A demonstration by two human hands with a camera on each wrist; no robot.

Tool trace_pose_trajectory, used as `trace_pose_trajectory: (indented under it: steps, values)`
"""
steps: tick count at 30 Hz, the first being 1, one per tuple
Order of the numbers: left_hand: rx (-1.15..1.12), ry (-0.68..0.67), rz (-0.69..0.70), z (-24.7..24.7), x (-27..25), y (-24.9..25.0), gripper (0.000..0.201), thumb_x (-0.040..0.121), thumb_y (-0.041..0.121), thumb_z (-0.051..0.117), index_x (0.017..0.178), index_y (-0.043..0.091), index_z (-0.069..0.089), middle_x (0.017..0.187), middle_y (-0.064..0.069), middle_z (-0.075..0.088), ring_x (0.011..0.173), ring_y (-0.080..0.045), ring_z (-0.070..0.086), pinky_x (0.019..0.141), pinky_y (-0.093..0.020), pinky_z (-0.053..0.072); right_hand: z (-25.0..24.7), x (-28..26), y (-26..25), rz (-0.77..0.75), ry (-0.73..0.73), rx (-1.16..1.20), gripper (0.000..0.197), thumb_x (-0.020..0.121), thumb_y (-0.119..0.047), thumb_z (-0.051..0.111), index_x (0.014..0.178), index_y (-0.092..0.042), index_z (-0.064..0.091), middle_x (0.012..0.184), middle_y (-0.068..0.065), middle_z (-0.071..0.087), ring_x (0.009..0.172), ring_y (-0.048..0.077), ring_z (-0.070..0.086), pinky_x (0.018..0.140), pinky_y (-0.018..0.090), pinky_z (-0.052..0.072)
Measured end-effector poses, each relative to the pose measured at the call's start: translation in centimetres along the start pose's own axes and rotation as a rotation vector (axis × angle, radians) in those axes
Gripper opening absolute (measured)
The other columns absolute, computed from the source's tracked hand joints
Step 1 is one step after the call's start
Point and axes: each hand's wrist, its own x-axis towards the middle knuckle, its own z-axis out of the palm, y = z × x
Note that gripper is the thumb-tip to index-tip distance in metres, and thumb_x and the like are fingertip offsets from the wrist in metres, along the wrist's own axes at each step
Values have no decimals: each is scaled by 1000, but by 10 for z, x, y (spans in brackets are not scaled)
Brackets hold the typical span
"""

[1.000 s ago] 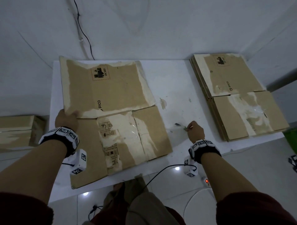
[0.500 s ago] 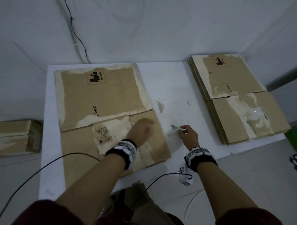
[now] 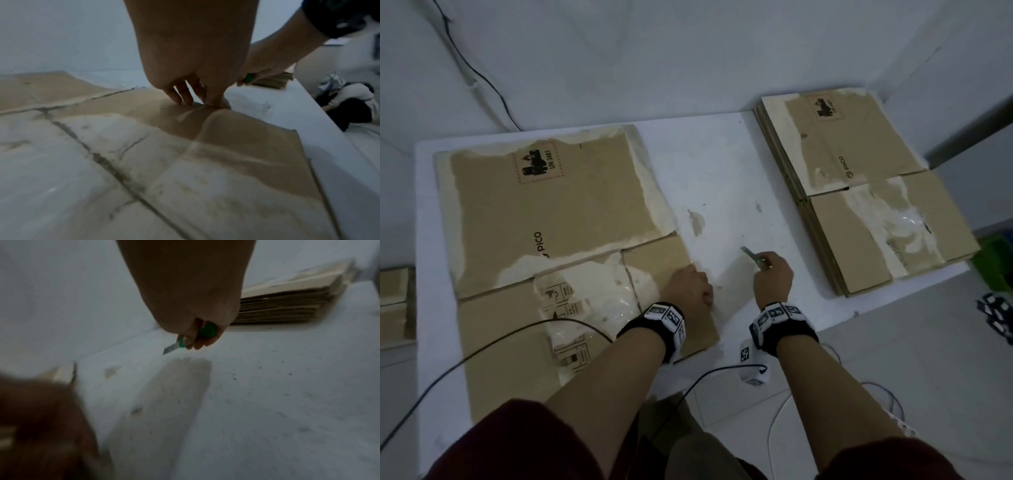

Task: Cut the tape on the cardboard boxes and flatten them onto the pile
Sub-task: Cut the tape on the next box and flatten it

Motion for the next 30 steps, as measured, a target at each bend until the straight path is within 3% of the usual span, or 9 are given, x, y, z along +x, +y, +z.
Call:
trace_pose_trajectory:
  steps: [2, 4, 7, 10, 13, 16, 19, 25, 30]
  values:
    - [-35, 1, 14, 6, -2, -6, 20, 94, 16, 48, 101, 21, 66, 110, 3, 64, 108, -22, 49, 76, -23, 30, -6, 14, 1, 25, 5, 5, 27, 85, 9, 54, 105, -1, 69, 101, 19, 69, 93, 33, 63, 69, 26, 41]
    - [-101, 72, 30, 8, -4, -7, 24, 92, 10, 50, 108, 19, 65, 106, 0, 64, 103, -21, 49, 82, -26, 35, -12, 29, -1, 51, -48, -4, 18, 93, -7, 60, 109, -2, 67, 103, 18, 70, 90, 29, 63, 67, 23, 39]
    - [-84, 135, 82, 3, -5, -3, 21, 90, 8, 52, 107, 13, 62, 111, -3, 61, 102, -24, 49, 83, -30, 36, -9, 37, -7, 77, -105, 85, 32, 91, -31, 68, 106, -4, 62, 99, 12, 67, 84, 22, 59, 70, 24, 40]
    - [-51, 135, 106, -1, -4, -1, 11, 89, 11, 56, 99, 8, 59, 111, -9, 54, 99, -27, 47, 75, -34, 34, 5, 27, -6, 5, -66, 29, 29, 87, -29, 72, 106, -8, 65, 110, 15, 60, 100, 29, 56, 81, 31, 44]
    - [2, 79, 86, -6, 0, -1, 12, 88, 18, 59, 95, 9, 58, 106, -8, 55, 98, -28, 49, 73, -37, 37, 12, 6, -3, -162, -2, 18, 17, 82, -16, 71, 97, -9, 67, 98, 13, 61, 91, 28, 57, 77, 30, 41]
    - [33, 77, 48, -11, -1, 2, 15, 90, 23, 57, 99, 11, 61, 109, -6, 54, 102, -25, 51, 76, -35, 39, 15, -22, 0, -264, -379, 113, 18, 73, -30, 73, 78, -13, 67, 72, 2, 67, 69, 15, 63, 65, 25, 48]
    - [-34, 121, -14, -8, -4, 4, 14, 90, 18, 56, 100, 9, 59, 109, -8, 53, 100, -27, 52, 78, -35, 41, 20, -41, 12, -285, -473, 73, 32, 70, -55, 71, 69, -23, 66, 64, -8, 66, 61, 2, 60, 58, 16, 47]
    - [-163, 105, 96, -2, -14, -1, 26, 85, -8, 50, 106, 3, 60, 114, -14, 54, 97, -29, 61, 76, -34, 40, 17, -34, 13, -256, -471, 79, 14, 79, -20, 81, 73, -11, 72, 67, 0, 66, 63, 4, 58, 65, 18, 46]
    - [18, -8, 226, 5, -28, -14, 37, 80, 19, 68, 116, 12, 62, 117, -12, 52, 109, -28, 49, 91, -36, 35, 8, -28, 15, -123, -428, 175, 14, 75, -19, 84, 80, -13, 72, 69, -4, 68, 61, -9, 57, 61, 7, 42]
